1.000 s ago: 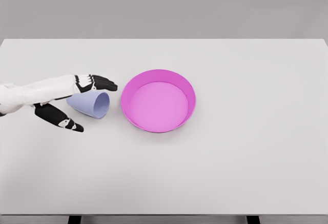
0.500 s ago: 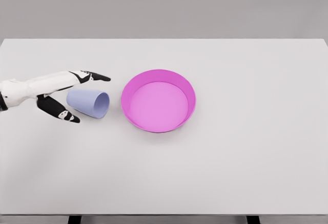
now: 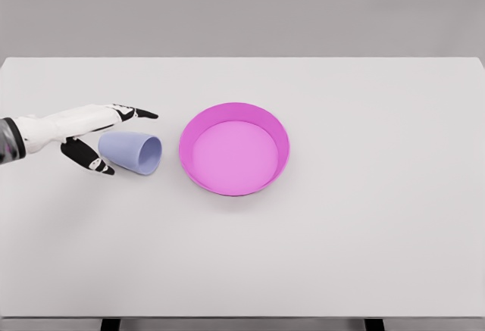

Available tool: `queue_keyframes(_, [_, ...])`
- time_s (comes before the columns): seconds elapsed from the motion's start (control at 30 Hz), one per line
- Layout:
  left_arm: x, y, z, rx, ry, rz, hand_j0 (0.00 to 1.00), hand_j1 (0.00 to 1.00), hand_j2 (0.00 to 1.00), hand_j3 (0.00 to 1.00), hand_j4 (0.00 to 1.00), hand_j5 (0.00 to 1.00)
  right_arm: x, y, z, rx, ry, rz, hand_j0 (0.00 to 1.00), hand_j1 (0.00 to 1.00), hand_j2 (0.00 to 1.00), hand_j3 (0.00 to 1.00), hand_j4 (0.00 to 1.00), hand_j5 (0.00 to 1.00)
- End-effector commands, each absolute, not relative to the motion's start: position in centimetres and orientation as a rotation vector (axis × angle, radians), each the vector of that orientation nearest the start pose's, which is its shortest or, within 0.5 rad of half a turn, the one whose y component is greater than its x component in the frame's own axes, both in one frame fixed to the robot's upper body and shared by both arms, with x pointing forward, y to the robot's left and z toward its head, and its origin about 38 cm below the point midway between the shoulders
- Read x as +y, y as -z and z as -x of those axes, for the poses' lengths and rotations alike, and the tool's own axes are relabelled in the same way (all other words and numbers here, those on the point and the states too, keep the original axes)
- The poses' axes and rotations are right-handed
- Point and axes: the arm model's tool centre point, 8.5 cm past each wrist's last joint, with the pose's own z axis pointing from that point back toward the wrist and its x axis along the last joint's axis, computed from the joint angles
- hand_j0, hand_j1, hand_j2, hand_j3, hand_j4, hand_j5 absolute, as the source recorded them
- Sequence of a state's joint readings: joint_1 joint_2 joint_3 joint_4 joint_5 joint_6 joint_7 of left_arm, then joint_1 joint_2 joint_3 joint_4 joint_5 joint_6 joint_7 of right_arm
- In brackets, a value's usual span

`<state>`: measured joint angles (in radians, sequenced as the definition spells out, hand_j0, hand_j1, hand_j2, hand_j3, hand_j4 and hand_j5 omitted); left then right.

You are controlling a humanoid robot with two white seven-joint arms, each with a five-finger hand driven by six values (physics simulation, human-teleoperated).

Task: Flip the cup with left arm and place it on the plate

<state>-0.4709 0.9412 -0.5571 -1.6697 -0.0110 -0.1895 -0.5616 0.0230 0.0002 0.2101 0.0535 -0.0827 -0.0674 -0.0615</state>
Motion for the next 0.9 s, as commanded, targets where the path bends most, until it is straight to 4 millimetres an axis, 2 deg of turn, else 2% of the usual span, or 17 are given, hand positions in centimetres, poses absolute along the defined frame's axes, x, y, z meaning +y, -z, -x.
queue_keyframes(0.0, [31.7, -21.2, -40.1, -1.327, 1.654, -0.177, 1.0, 1.0, 1.0, 1.0, 1.0, 1.0, -28.0, 25.9, 2.5, 0.01, -0.127, 0.15, 1.0, 1.0, 1.0, 1.0, 1.0, 1.0])
queue_keyframes(0.07, [32.7, -21.3, -41.0, -1.316, 1.625, -0.203, 1.0, 1.0, 1.0, 1.0, 1.0, 1.0, -28.0, 25.9, 2.5, 0.01, -0.127, 0.15, 1.0, 1.0, 1.0, 1.0, 1.0, 1.0])
queue_keyframes(0.13, [32.6, -20.4, -41.7, -1.306, 1.599, -0.205, 1.0, 1.0, 1.0, 1.0, 1.0, 1.0, -28.0, 25.9, 2.5, 0.01, -0.127, 0.15, 1.0, 1.0, 1.0, 1.0, 1.0, 1.0])
queue_keyframes(0.2, [32.3, -19.6, -41.6, -1.273, 1.6, -0.196, 1.0, 1.0, 1.0, 1.0, 1.0, 1.0, -28.0, 25.9, 2.5, 0.01, -0.127, 0.15, 1.0, 1.0, 1.0, 1.0, 1.0, 1.0])
queue_keyframes(0.3, [32.0, -19.4, -41.4, -1.271, 1.607, -0.185, 1.0, 1.0, 1.0, 1.0, 1.0, 1.0, -28.0, 25.9, 2.5, 0.01, -0.127, 0.15, 1.0, 1.0, 1.0, 1.0, 1.0, 1.0])
queue_keyframes(0.33, [31.6, -18.6, -41.1, -1.254, 1.623, -0.163, 1.0, 1.0, 1.0, 1.0, 1.0, 1.0, -28.0, 25.9, 2.5, 0.01, -0.127, 0.15, 1.0, 1.0, 1.0, 1.0, 1.0, 1.0])
queue_keyframes(0.43, [30.2, -18.8, -40.4, -1.279, 1.648, -0.126, 1.0, 1.0, 1.0, 1.0, 1.0, 1.0, -28.0, 25.9, 2.5, 0.01, -0.127, 0.15, 1.0, 1.0, 1.0, 1.0, 1.0, 1.0])
queue_keyframes(0.87, [30.8, -18.0, -41.1, -1.2, 1.584, -0.155, 1.0, 1.0, 1.0, 1.0, 1.0, 1.0, -28.0, 25.9, 2.5, 0.01, -0.127, 0.15, 1.0, 1.0, 1.0, 1.0, 1.0, 1.0])
